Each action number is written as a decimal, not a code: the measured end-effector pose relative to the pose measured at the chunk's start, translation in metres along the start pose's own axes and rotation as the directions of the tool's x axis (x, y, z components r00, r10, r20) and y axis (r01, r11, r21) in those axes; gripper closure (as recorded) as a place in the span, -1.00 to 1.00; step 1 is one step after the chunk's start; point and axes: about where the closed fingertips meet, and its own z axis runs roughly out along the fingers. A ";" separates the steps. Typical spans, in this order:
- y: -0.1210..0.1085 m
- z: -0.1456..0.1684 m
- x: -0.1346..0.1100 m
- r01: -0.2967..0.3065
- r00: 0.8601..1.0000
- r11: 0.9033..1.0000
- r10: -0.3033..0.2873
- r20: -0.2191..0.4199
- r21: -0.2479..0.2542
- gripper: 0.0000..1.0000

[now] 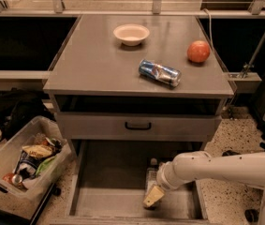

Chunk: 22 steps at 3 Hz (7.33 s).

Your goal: Pick blue plastic bottle from middle drawer and place on counter

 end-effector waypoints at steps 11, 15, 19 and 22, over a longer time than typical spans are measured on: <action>-0.011 0.082 0.025 -0.411 0.910 0.912 0.410 0.054 0.002 -1.00; -0.011 0.068 0.018 -0.411 0.911 0.912 0.410 0.054 0.002 0.77; 0.052 -0.091 -0.012 -0.243 0.957 0.968 0.228 0.181 0.061 1.00; 0.068 -0.158 -0.007 -0.232 0.949 0.966 0.199 0.246 0.114 1.00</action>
Offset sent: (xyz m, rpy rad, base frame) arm 0.0061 -0.0322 0.0025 0.1794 -0.2480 -0.7986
